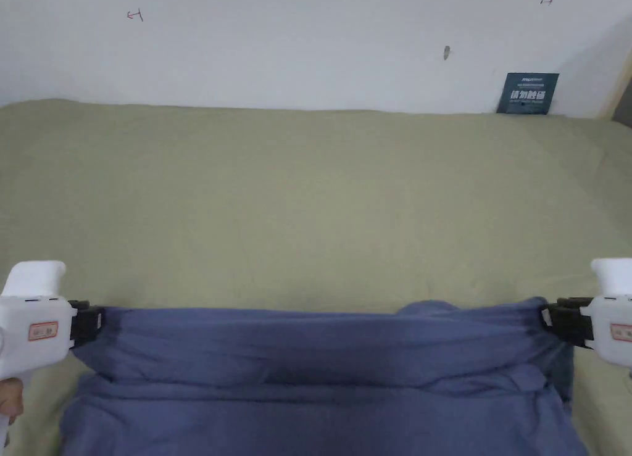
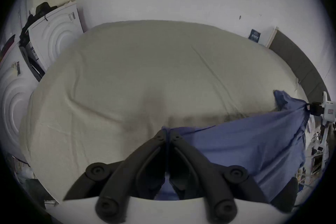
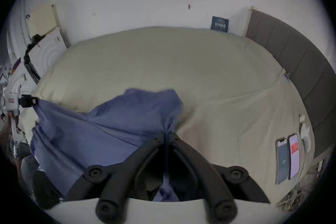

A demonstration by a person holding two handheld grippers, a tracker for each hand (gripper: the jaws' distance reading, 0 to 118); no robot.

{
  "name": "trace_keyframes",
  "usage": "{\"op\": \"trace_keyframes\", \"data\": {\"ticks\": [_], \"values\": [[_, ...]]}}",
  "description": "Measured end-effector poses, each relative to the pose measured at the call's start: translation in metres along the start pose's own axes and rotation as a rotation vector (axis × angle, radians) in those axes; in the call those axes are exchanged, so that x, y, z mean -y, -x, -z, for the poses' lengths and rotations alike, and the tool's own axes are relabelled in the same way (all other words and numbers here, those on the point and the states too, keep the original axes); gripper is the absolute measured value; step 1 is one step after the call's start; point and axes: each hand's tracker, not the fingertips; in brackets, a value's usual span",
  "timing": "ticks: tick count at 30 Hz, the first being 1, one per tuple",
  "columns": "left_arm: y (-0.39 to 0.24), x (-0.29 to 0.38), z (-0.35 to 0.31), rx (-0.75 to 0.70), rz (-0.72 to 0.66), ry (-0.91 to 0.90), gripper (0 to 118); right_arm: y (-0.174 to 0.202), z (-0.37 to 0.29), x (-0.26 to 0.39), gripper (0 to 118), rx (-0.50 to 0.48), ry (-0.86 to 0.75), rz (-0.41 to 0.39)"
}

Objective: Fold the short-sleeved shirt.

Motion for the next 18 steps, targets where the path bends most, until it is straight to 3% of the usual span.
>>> {"op": "trace_keyframes", "data": {"ticks": [4,9,18], "values": [[0.006,0.046,-0.041,0.011,0.021,-0.036,1,0.011,-0.040,0.042,3,-0.027,-0.005,-0.064],[0.014,0.100,-0.058,0.017,0.033,-0.019,1,0.021,-0.068,0.101,3,-0.043,0.030,-0.084],[0.018,0.140,-0.034,0.002,0.079,0.044,1,0.014,-0.038,0.153,3,-0.039,0.128,-0.070]]}}
